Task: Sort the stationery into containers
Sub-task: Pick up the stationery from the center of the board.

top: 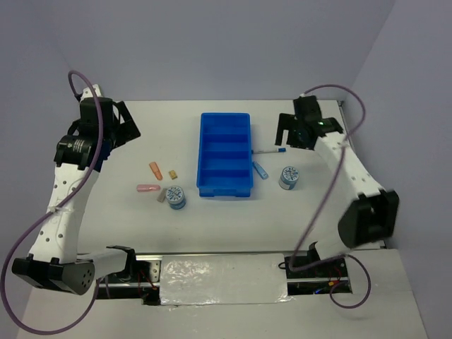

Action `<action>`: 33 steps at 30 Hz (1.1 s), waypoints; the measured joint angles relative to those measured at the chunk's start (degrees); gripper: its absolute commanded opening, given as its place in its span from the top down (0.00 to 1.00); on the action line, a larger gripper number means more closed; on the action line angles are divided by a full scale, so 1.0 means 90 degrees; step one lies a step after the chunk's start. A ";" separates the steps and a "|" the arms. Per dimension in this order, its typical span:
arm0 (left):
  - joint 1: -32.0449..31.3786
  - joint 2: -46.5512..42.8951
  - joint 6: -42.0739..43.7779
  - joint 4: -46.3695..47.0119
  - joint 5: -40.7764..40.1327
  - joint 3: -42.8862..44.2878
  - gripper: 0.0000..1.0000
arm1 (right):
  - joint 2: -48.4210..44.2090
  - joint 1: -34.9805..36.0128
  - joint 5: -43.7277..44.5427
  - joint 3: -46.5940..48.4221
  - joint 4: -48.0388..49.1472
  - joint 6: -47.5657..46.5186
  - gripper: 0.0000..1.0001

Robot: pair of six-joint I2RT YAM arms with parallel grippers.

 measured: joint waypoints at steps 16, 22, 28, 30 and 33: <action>0.0000 0.0126 0.0248 -0.0272 0.0452 -0.0658 0.01 | 0.2305 0.0440 0.0464 -0.0634 0.0549 0.0216 0.00; 0.0000 0.0129 0.0253 -0.0262 0.0425 -0.0658 0.01 | 0.2212 0.0639 0.0950 -0.1146 0.0505 0.0481 0.00; 0.0000 0.0168 0.0253 -0.0250 0.0474 -0.0658 0.01 | 0.2101 0.0510 0.1069 -0.1630 0.0493 0.0656 0.00; 0.0000 0.0194 0.0260 -0.0250 0.0493 -0.0658 0.01 | 0.2040 0.0486 0.1064 -0.1715 0.0495 0.0738 0.01; 0.0000 0.0221 0.0272 -0.0250 0.0525 -0.0658 0.01 | 0.1783 0.0481 0.1005 -0.1938 0.0515 0.0840 0.12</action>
